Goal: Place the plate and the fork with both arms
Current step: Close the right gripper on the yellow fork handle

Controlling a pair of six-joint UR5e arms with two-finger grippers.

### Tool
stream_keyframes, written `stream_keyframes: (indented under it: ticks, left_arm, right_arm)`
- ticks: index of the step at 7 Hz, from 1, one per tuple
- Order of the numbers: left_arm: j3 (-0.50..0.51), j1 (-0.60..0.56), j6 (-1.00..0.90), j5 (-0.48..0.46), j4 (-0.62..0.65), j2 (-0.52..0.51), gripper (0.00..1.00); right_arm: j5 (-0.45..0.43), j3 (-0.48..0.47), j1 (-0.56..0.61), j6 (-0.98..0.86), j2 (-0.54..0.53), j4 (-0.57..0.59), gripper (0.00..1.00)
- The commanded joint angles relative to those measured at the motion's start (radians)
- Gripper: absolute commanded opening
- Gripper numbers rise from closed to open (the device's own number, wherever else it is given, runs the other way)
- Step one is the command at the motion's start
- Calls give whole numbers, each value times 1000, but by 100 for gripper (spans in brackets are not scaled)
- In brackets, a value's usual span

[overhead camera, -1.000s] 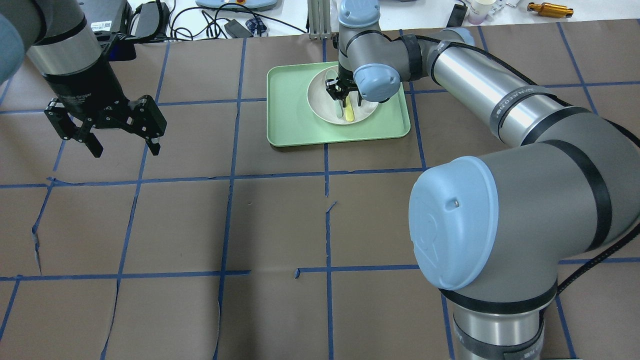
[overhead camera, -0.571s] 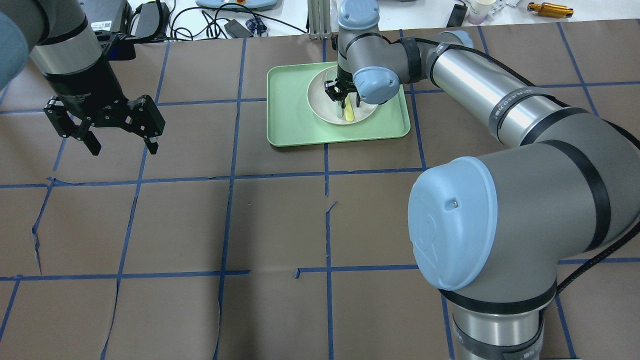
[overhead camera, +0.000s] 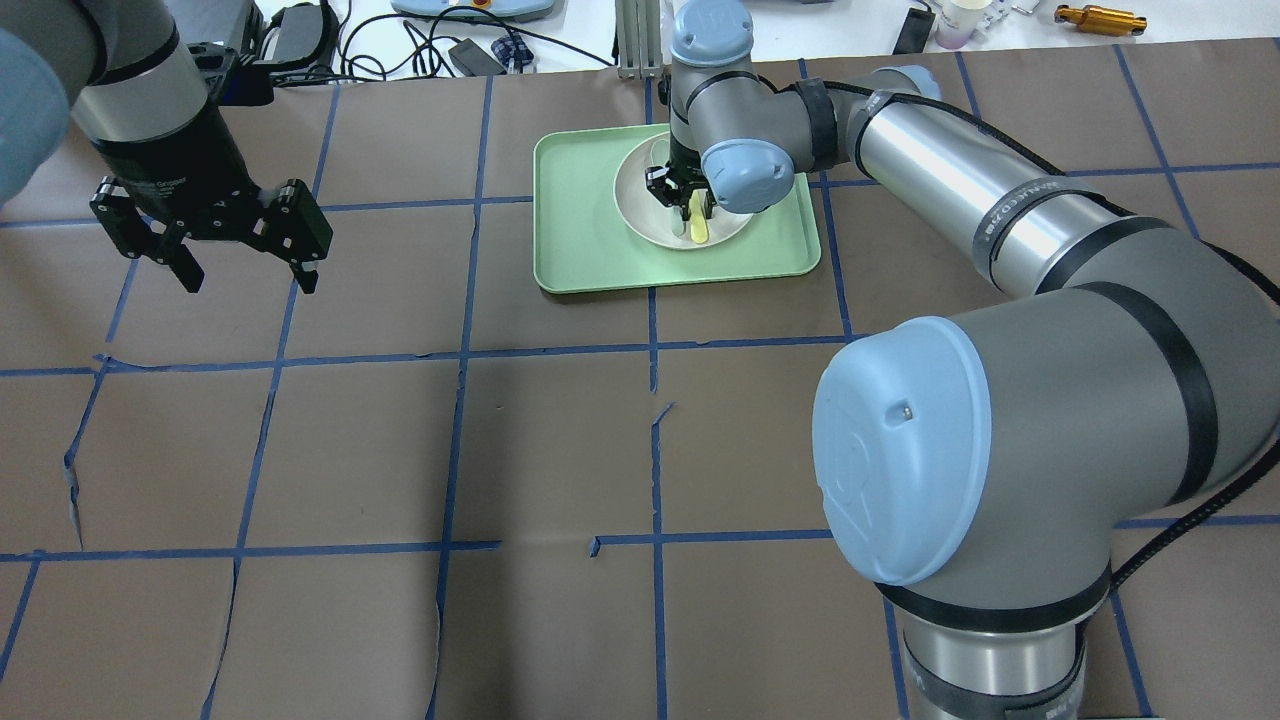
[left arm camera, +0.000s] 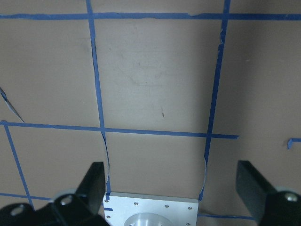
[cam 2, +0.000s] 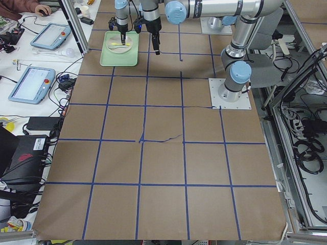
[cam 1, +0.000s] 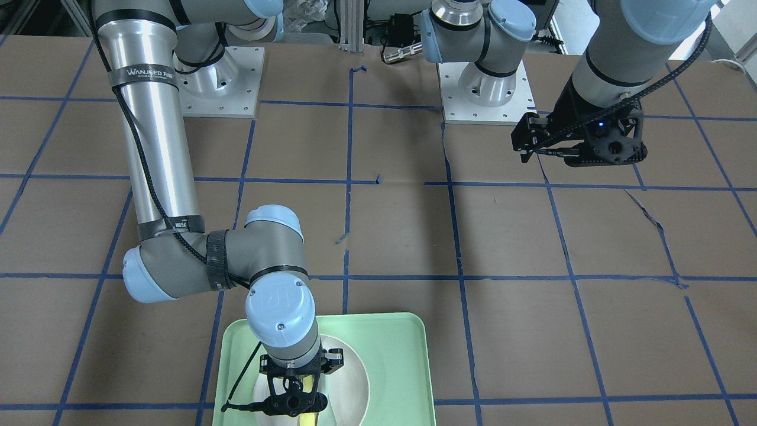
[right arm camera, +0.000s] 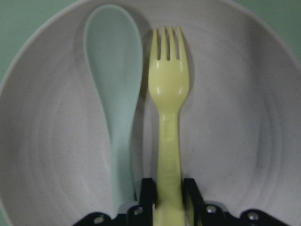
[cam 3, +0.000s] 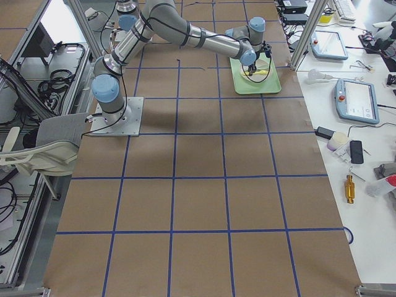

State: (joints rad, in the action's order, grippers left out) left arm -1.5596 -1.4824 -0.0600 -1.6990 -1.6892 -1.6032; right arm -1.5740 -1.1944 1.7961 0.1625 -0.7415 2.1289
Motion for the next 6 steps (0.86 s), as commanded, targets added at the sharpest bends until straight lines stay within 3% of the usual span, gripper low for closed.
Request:
stream_keyframes:
  ticks: [1,4,6]
  left_arm:
    - [0,-3,3,1,3,-12,100]
    - [-4,-3,0,-2,0,0,100]
    - [-4,-3,0,-2,2,0,100]
  right_arm:
    - [0,-11,0,3,-4,0,17]
    - [-18,-16,-7,46,-57,-14,16]
    - [-20,-40,-78,37,-74,-14,17]
